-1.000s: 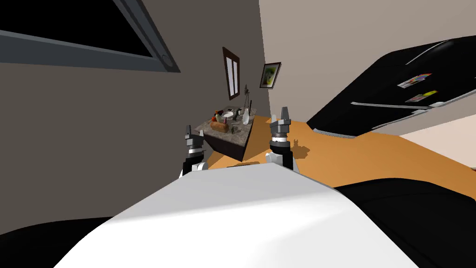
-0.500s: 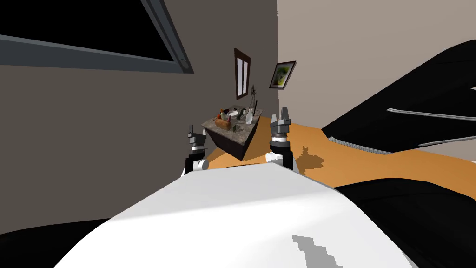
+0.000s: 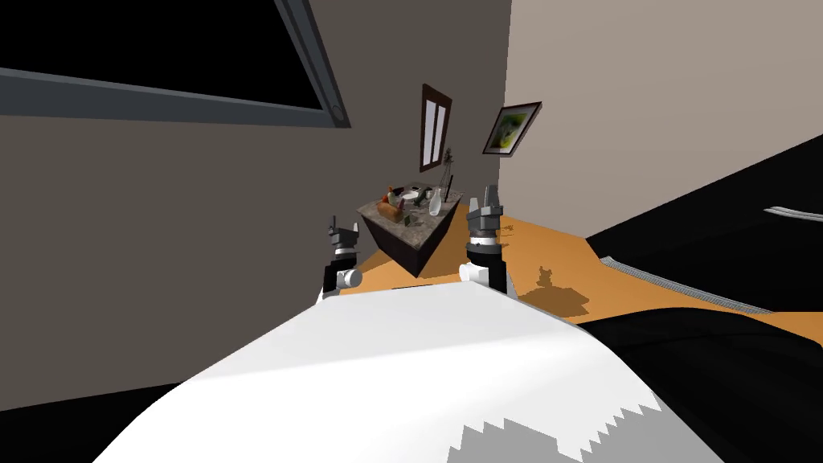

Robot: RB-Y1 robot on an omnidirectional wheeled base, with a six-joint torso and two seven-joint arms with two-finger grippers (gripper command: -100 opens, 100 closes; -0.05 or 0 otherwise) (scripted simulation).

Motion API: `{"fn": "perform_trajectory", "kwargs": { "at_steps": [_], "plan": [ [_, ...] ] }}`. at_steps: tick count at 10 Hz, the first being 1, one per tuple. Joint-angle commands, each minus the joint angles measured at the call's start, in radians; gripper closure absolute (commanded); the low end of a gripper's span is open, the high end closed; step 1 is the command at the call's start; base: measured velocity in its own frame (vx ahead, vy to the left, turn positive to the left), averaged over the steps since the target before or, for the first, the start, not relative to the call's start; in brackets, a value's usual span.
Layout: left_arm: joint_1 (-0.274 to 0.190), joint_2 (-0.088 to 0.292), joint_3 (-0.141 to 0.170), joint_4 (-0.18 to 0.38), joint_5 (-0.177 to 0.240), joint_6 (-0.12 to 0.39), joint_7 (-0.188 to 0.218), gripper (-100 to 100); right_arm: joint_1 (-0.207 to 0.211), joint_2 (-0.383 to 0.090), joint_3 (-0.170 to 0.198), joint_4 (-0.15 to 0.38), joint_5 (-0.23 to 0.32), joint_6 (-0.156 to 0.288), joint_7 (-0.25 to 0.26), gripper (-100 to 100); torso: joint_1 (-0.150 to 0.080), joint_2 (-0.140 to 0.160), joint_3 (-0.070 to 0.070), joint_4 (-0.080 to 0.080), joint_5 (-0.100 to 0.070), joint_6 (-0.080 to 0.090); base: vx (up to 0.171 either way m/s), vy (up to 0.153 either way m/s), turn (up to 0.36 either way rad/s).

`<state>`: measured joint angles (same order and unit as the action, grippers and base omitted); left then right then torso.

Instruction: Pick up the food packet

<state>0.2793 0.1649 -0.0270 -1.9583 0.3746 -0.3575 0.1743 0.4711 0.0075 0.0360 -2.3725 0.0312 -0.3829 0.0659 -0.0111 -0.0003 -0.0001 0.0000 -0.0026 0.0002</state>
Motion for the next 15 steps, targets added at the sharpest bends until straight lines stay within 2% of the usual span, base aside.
{"fn": "perform_trajectory", "kwargs": {
  "at_steps": [1, 2, 3, 4, 6, 7, 8, 9, 10, 11, 12, 13, 15],
  "plan": [
    [-0.042, 0.002, 0.011, 0.05, 0.05, 0.003, 0.024, -100, 0.0, 0.0, 0.0, 0.0, 0.0, 0.0, 0.0, 0, 0.0, 0.0, 0.0, 0.0, 0.0, 0.0, -0.072, -0.2, 0.395],
    [-0.042, 0.002, 0.011, 0.065, 0.057, 0.003, 0.024, -100, 0.0, 0.0, 0.0, 0.0, 0.0, 0.0, 0.0, 0, -0.003, 0.001, 0.001, 0.0, 0.0, 0.0, -0.056, -0.167, 0.126],
    [-0.075, 0.003, 0.023, 0.098, 0.096, 0.008, 0.039, -100, 0.0, 0.0, 0.0, 0.0, 0.0, 0.0, 0.0, 0, -0.002, 0.001, 0.0, 0.0, -0.001, 0.001, -0.001, -0.191, 0.19],
    [-0.075, 0.003, 0.023, 0.108, 0.096, 0.008, 0.039, -100, 0.0, 0.0, 0.0, 0.0, 0.0, 0.0, 0.0, 0, -0.003, -0.003, -0.001, 0.0, -0.001, 0.0, 0.001, -0.148, 0.169],
    [-0.139, 0.0, 0.054, 0.178, 0.164, 0.018, 0.069, -100, 0.0, 0.0, 0.0, 0.0, 0.0, 0.0, 0.0, 0, -0.001, -0.003, -0.002, -0.001, 0.0, 0.0, -0.031, -0.175, 0.276],
    [-0.144, 0.0, 0.054, 0.202, 0.172, 0.018, 0.069, -100, 0.0, 0.0, 0.0, 0.0, 0.0, 0.0, 0.0, 0, -0.002, -0.002, -0.001, 0.0, -0.001, 0.0, -0.038, -0.182, 0.138],
    [-0.18, -0.002, 0.073, 0.235, 0.21, 0.023, 0.084, -100, 0.0, 0.0, 0.0, 0.0, 0.0, 0.0, 0.0, 0, -0.002, -0.002, -0.001, -0.001, -0.001, 0.001, -0.039, -0.221, 0.207],
    [-0.18, -0.002, 0.073, 0.251, 0.21, 0.023, 0.084, -100, 0.0, 0.0, 0.0, 0.0, 0.0, 0.0, 0.0, 0, -0.005, -0.002, -0.001, -0.001, -0.001, 0.0, -0.01, -0.18, 0.099],
    [-0.216, -0.006, 0.094, 0.288, 0.246, 0.027, 0.098, -100, 0.0, 0.0, 0.0, 0.0, 0.0, 0.0, 0.0, 0, -0.003, -0.004, -0.002, -0.001, -0.001, 0.001, 0.021, -0.188, 0.166],
    [-0.216, -0.006, 0.094, 0.303, 0.246, 0.027, 0.098, -100, 0.0, 0.0, 0.0, 0.0, 0.0, 0.0, 0.0, 0, -0.003, -0.006, -0.003, -0.001, -0.001, 0.0, -0.004, -0.164, 0.121],
    [-0.253, -0.009, 0.118, 0.34, 0.282, 0.031, 0.111, -100, 0.0, 0.0, 0.0, 0.0, 0.0, 0.0, 0.0, 0, -0.001, -0.005, -0.003, -0.001, -0.001, 0.001, -0.018, -0.204, 0.141],
    [-0.253, -0.009, 0.118, 0.356, 0.282, 0.031, 0.111, -100, 0.0, 0.0, 0.0, 0.0, 0.0, 0.0, 0.0, 0, -0.004, -0.005, -0.003, -0.001, -0.001, 0.001, -0.018, -0.165, 0.106],
    [-0.327, -0.016, 0.173, 0.435, 0.347, 0.038, 0.136, -100, 0.0, 0.0, 0.0, 0.0, 0.0, 0.0, 0.0, 0, -0.001, -0.005, -0.003, -0.001, 0.0, 0.0, -0.017, -0.221, 0.168]
  ]
}}
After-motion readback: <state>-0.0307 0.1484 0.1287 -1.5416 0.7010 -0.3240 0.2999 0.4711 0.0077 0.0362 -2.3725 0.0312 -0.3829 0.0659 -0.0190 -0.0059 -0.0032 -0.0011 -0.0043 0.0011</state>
